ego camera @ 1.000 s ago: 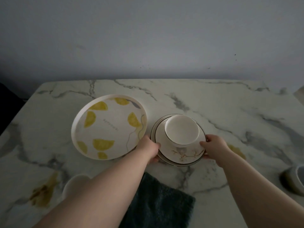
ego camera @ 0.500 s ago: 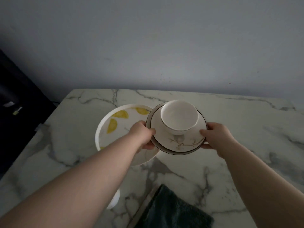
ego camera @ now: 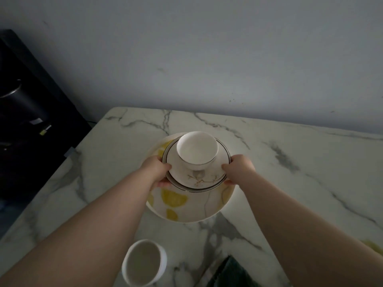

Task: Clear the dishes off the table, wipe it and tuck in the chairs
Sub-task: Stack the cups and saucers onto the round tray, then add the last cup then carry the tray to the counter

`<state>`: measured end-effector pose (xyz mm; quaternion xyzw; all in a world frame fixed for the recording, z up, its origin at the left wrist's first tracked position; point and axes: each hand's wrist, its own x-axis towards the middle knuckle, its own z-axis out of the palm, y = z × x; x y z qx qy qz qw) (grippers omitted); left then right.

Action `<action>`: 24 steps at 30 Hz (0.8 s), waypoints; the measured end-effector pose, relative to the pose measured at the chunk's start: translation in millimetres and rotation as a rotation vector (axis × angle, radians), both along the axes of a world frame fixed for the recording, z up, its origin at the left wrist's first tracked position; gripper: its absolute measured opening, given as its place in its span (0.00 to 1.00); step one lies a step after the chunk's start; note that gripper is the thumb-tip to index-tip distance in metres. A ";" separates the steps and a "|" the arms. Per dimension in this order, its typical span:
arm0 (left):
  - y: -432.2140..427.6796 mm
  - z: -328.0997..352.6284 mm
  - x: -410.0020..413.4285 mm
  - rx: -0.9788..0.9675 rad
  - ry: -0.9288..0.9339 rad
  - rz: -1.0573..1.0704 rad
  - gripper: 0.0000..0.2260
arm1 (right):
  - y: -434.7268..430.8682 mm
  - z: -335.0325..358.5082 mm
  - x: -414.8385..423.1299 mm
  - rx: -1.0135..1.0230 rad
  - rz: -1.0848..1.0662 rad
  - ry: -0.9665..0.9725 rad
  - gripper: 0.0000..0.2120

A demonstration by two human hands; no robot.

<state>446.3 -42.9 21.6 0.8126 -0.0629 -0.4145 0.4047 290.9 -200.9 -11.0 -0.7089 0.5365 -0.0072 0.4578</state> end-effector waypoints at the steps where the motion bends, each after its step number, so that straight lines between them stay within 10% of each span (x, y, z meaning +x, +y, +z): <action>1: -0.1 -3.4 3.6 0.009 -0.007 -0.003 0.11 | 0.2 -4.7 4.2 -0.012 0.008 0.017 0.08; 13: -4.8 -20.5 22.1 -0.050 0.012 0.060 0.15 | -2.9 -14.9 14.5 -0.078 0.065 0.134 0.15; 18: 27.5 -9.1 32.0 0.149 -0.148 -0.147 0.16 | 27.1 25.9 -4.6 -0.433 0.228 0.206 0.18; 24: 96.1 15.1 10.6 0.314 -0.011 -0.421 0.08 | 125.9 32.7 -25.6 0.086 0.803 -0.078 0.32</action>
